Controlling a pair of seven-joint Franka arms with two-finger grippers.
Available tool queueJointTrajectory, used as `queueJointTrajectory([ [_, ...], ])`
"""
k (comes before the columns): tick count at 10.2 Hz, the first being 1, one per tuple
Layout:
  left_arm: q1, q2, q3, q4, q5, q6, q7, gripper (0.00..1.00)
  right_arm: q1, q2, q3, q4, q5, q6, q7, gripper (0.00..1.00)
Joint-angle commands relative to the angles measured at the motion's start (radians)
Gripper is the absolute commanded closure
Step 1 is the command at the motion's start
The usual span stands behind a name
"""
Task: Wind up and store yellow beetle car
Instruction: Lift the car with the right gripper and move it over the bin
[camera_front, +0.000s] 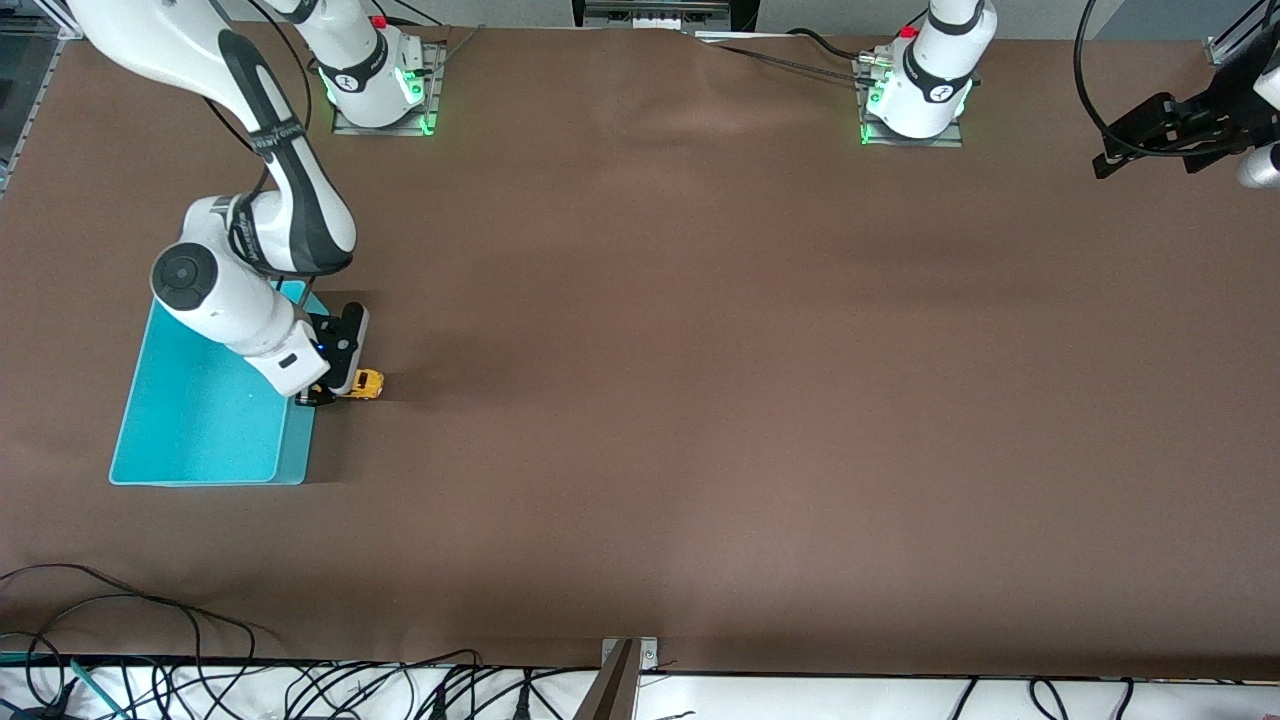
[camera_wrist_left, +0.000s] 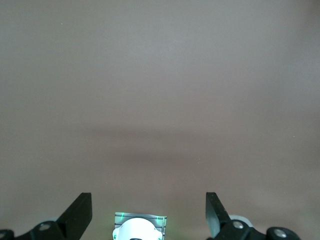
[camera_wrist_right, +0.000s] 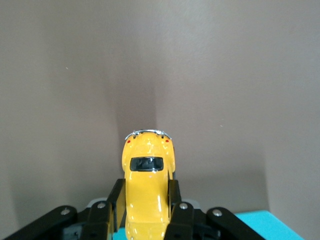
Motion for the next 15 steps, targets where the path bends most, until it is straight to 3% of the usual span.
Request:
queueJointTrajectory([
  [1, -0.012, 0.010, 0.001, 0.037, -0.029, -0.018, -0.012, 0.00, 0.001, -0.065, 0.010, 0.046, -0.012, -0.108, 0.066, 1.00],
  [3, -0.012, 0.011, 0.001, 0.039, -0.026, -0.018, -0.009, 0.00, -0.002, -0.099, -0.015, 0.073, -0.013, -0.197, 0.220, 1.00],
  [8, -0.009, 0.011, 0.004, 0.039, -0.026, -0.018, -0.002, 0.00, -0.007, -0.104, -0.251, 0.023, 0.000, -0.216, 0.258, 1.00],
  [12, -0.003, 0.011, 0.006, 0.039, -0.021, -0.018, 0.001, 0.00, -0.014, -0.086, -0.363, -0.133, 0.003, -0.041, 0.255, 1.00],
  [15, -0.003, 0.024, 0.006, 0.039, -0.018, -0.018, 0.000, 0.00, -0.056, -0.012, -0.368, -0.155, 0.005, 0.054, 0.255, 1.00],
])
